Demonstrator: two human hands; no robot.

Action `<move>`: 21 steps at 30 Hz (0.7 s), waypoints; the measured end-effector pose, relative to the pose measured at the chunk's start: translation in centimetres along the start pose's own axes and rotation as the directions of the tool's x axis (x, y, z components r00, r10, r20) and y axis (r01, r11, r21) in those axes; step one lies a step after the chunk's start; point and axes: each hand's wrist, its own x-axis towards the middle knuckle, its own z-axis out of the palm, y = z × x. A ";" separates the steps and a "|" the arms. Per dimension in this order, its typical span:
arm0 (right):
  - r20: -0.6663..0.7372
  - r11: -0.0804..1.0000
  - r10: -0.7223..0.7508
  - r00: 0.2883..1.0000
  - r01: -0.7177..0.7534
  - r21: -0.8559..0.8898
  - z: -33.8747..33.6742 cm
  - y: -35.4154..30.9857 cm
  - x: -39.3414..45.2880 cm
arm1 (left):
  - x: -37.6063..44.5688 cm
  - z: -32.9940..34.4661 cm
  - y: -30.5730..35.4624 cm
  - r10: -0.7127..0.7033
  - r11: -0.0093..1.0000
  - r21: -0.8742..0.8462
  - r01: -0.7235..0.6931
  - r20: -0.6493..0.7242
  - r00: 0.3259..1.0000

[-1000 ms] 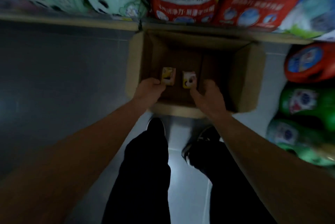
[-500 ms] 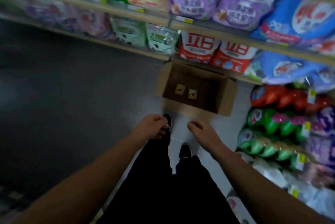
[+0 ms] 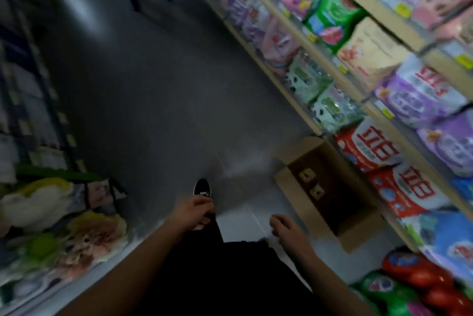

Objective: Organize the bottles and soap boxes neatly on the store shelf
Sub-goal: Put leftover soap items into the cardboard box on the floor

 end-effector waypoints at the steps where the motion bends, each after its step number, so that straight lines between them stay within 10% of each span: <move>1: 0.022 1.000 0.011 1.000 -0.010 -0.028 0.6 -1.7 1.0 | 0.6 -1.7 -0.3 0.000 0.999 -0.036 -0.001 -0.019 1.000; 21: 0.108 0.924 -0.078 0.991 0.112 -0.366 18.2 -36.9 18.8 | 17.7 -36.5 16.0 -0.031 0.925 -0.380 -0.028 -0.148 0.989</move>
